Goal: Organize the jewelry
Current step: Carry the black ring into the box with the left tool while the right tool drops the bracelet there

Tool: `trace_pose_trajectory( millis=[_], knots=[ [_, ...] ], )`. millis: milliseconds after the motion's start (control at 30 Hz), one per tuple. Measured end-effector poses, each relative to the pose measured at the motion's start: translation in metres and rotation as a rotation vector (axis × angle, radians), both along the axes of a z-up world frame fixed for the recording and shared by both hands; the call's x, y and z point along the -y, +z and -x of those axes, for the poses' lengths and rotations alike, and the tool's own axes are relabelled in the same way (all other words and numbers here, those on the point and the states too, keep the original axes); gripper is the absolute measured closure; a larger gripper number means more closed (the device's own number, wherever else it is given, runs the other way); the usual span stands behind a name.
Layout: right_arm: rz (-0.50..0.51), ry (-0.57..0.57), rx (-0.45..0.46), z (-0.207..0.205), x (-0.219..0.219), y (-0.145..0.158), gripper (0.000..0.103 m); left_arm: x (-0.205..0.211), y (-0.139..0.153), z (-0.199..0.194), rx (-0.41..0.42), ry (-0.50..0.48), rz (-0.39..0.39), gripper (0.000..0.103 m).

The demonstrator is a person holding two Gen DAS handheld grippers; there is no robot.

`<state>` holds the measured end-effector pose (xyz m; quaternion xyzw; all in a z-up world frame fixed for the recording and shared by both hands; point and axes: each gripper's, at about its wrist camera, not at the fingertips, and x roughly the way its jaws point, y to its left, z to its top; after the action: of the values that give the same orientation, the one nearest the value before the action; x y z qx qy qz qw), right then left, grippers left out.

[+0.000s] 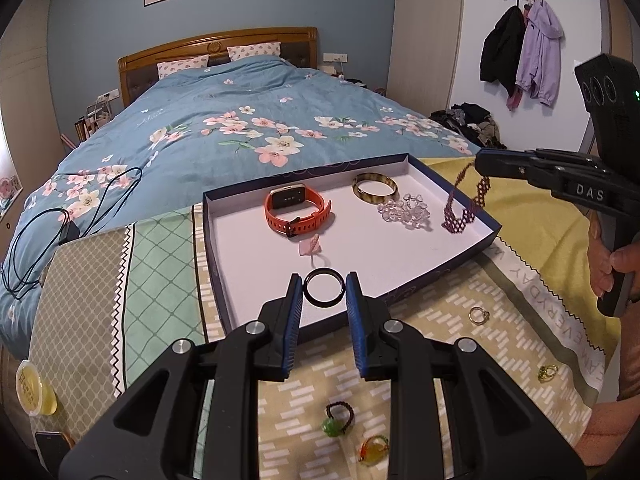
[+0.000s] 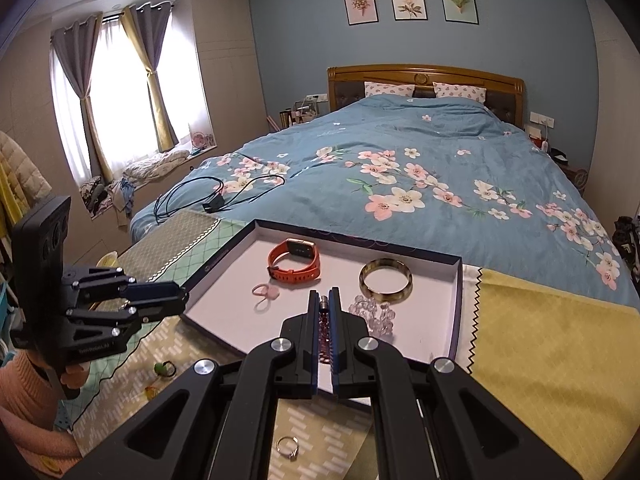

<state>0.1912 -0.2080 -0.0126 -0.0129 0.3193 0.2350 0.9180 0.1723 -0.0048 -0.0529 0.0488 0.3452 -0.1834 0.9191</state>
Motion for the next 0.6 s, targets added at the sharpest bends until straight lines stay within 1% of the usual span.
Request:
trace_pose_trajectory(
  millis=[600],
  knots=[
    [-0.015, -0.007, -0.054, -0.030, -0.006, -0.018, 0.100, 0.010, -0.015, -0.028, -0.037, 0.004, -0.033, 0.081]
  ],
)
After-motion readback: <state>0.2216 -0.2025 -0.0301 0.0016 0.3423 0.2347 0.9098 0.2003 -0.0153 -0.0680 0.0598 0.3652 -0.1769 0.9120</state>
